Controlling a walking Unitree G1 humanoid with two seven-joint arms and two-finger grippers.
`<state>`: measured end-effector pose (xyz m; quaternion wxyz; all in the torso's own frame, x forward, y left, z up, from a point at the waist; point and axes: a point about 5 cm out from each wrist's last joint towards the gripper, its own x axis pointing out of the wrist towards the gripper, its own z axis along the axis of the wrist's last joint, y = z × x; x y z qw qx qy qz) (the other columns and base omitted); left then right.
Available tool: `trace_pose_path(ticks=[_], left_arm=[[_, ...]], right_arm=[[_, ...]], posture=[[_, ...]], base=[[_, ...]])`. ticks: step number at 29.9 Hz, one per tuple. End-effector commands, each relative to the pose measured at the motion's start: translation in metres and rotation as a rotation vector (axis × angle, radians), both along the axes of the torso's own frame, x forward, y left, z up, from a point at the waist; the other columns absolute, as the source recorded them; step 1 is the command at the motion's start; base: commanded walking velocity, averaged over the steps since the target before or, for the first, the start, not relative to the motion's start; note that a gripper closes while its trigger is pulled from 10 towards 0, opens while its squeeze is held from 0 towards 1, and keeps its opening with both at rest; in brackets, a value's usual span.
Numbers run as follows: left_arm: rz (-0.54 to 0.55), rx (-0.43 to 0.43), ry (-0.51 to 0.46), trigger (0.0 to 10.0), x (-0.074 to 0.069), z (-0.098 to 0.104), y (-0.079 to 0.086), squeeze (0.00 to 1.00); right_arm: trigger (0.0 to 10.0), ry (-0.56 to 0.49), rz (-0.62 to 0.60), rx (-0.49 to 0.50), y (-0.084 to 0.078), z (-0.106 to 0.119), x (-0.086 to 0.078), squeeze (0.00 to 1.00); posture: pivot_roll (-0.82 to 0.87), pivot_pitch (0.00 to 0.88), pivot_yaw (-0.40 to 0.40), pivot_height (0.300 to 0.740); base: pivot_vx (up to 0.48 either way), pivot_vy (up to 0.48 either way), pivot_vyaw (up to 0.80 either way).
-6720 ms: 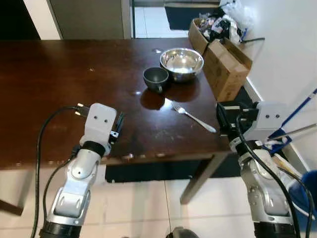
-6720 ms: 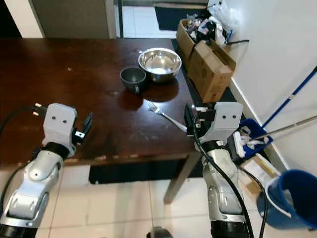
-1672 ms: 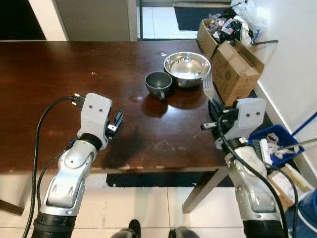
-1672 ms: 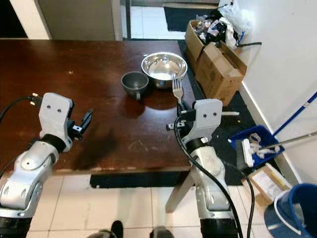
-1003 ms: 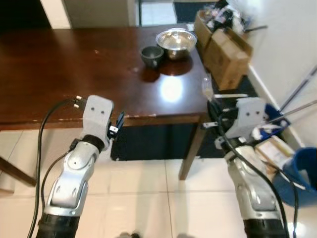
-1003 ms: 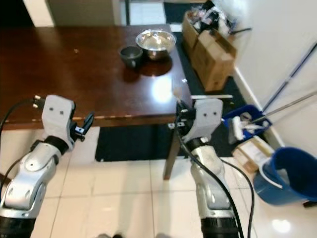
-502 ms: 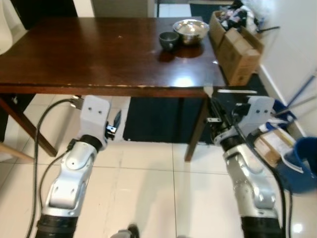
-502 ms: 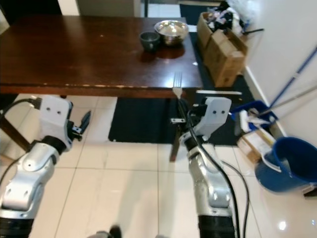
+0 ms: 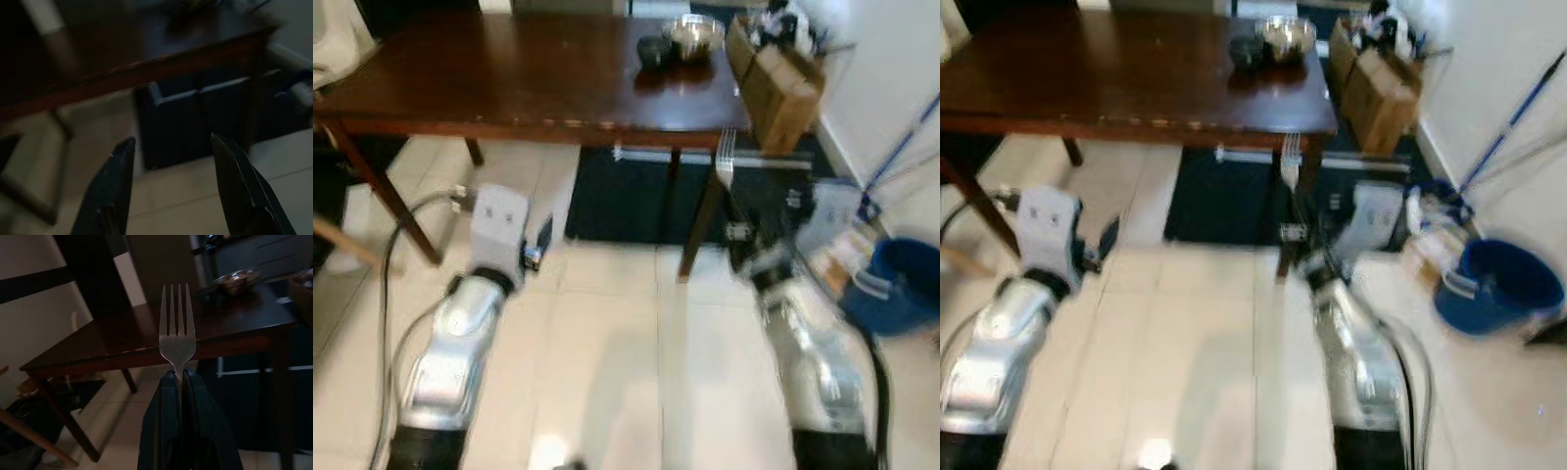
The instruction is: Setting the table
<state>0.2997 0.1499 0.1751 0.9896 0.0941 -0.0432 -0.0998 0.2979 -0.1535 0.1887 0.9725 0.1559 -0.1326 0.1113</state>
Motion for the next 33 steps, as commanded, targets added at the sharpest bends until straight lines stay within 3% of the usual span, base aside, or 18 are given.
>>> trace_pose_path(ticks=[1, 11, 21, 33], left_arm=[[-0.012, -0.006, 0.0, 10.0, 0.0, 0.0008, -0.0007, 0.0], [-0.004, 0.01, -0.021, 10.0, 0.0017, 0.0026, -0.0005, 0.0], [0.012, 0.019, -0.032, 10.0, 0.0037, 0.0025, 0.001, 0.0], [0.008, 0.019, -0.034, 10.0, 0.0044, 0.0015, 0.0002, 0.0]], right_arm=[[10.0, 0.0, -0.008, 0.015, -0.0028, 0.0011, -0.0005, 0.0], [10.0, 0.002, -0.006, 0.016, -0.0026, 0.0011, -0.0006, 0.0], [10.0, -0.004, -0.001, -0.034, -0.0013, 0.0019, -0.0007, 0.0], [10.0, -0.023, -0.017, -0.076, -0.003, 0.0038, -0.0004, 0.0]], posture=[[-0.12, 0.0, 0.038, 0.74], [-0.12, 0.0, 0.04, 0.74], [-0.12, 0.0, 0.041, 0.74], [-0.12, 0.0, 0.041, 0.74]], base=[[0.0, 0.0, 0.0], [0.0, 0.0, 0.0], [0.451, 0.0, 0.0], [0.48, 0.0, 0.79]])
